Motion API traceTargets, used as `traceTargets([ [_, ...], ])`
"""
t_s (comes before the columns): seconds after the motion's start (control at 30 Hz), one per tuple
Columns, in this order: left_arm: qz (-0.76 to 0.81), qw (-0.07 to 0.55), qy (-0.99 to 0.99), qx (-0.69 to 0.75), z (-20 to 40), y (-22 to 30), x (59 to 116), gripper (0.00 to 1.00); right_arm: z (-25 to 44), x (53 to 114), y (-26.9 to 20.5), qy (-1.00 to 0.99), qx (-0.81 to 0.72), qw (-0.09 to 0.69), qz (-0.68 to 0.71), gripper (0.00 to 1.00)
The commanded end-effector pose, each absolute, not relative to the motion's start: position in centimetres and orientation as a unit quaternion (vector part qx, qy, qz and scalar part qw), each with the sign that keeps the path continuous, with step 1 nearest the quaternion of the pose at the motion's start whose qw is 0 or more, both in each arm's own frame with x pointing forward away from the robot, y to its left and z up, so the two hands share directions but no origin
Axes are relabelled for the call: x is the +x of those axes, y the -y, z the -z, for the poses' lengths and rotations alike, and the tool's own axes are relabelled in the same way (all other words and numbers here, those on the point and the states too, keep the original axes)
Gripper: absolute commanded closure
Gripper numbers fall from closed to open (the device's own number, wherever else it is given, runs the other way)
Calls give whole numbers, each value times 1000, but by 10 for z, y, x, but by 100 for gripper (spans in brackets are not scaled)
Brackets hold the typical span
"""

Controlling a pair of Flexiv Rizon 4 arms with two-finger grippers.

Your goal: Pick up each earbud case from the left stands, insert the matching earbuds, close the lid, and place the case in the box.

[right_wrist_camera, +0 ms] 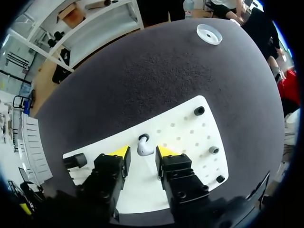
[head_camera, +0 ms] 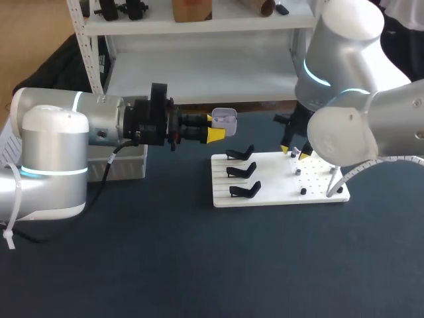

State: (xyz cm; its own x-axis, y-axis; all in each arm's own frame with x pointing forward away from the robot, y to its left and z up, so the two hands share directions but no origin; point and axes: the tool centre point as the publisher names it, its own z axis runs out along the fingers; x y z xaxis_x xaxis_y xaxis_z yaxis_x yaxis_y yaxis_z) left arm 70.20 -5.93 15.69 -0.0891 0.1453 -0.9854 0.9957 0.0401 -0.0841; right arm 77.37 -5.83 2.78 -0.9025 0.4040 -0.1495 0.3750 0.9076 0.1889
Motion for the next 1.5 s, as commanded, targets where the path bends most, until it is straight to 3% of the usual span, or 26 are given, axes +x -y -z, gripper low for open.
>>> traceTargets([
  [0.03, 473, 450, -566, 504, -157, 59, 700, 100, -28, 772, 60, -971, 204, 96, -78, 69],
  [0.3, 473, 450, -566, 504, -157, 59, 700, 100, -27, 774, 63, -970, 209, 96, -76, 77],
  [0.47, 473, 450, -566, 504, -157, 59, 700, 100, -27, 774, 62, -970, 210, 95, -75, 89],
  [0.5, 473, 450, -566, 504, -157, 59, 700, 100, -26, 774, 62, -970, 211, 94, -75, 99],
  [0.53, 473, 450, -566, 504, -157, 59, 700, 100, -26, 774, 62, -970, 211, 93, -75, 100],
  [0.83, 473, 450, -566, 504, -157, 59, 700, 100, -51, 766, 62, -971, 215, 89, -56, 100],
  [1.5, 473, 450, -566, 504, -157, 59, 700, 100, -222, 670, 23, -991, 62, 114, -26, 100],
])
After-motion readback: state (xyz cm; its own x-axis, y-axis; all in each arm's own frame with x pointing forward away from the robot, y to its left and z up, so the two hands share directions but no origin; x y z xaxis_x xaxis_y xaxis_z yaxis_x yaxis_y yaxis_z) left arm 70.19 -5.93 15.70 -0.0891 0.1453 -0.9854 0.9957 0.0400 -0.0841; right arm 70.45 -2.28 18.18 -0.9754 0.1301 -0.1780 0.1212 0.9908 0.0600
